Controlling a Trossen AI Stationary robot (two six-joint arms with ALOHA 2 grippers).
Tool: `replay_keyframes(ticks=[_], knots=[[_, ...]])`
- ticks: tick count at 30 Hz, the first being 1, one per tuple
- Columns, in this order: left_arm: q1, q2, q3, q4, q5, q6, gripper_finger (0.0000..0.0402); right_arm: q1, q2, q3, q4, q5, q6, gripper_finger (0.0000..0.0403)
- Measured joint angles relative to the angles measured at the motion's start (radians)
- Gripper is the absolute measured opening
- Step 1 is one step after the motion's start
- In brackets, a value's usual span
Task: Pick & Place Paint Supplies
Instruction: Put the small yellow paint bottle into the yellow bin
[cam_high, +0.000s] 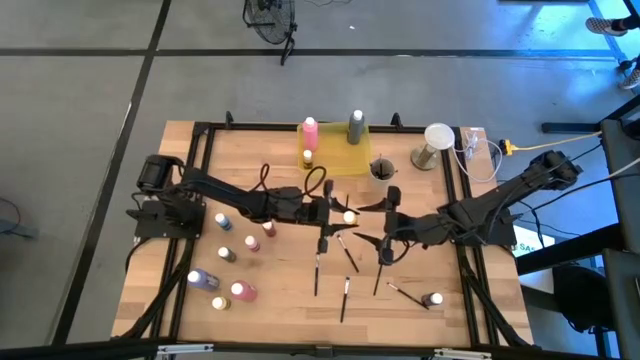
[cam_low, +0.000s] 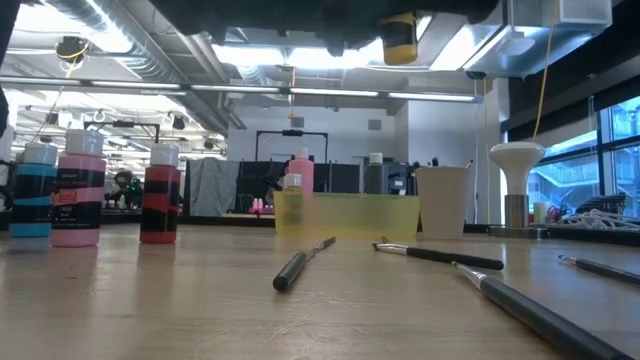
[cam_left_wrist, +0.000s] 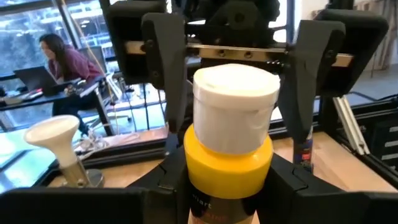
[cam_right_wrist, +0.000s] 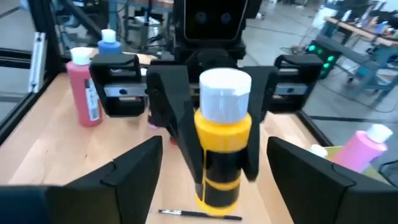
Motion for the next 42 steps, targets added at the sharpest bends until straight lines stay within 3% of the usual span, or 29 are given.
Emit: replay_keyframes(ticks=[9,17,22,31,42], knots=[[-0.003,-0.001,0.000,-0.011,0.000,0.000,0.0123,-0.012,-0.003,0.000,0.104,0.013,-0.091,0.0290],[-0.003,-0.001,0.001,-0.015,0.001,-0.003,0.0124,-0.081,0.014,0.000,0.157,-0.154,-0.107,0.0290],[-0.003,-0.001,0.001,-0.026,-0.001,-0.012,0.0123,-0.080,0.012,0.001,0.149,-0.159,-0.128,0.0290],[-0.003,-0.001,0.001,-0.199,-0.152,-0.046,0.0123,-0.072,0.022,0.197,-0.314,-0.158,0.071,0.0261],[-0.003,-0.001,0.002,-0.307,-0.242,-0.057,0.0123,-0.143,0.075,0.217,-0.407,-0.210,0.115,0.0261]])
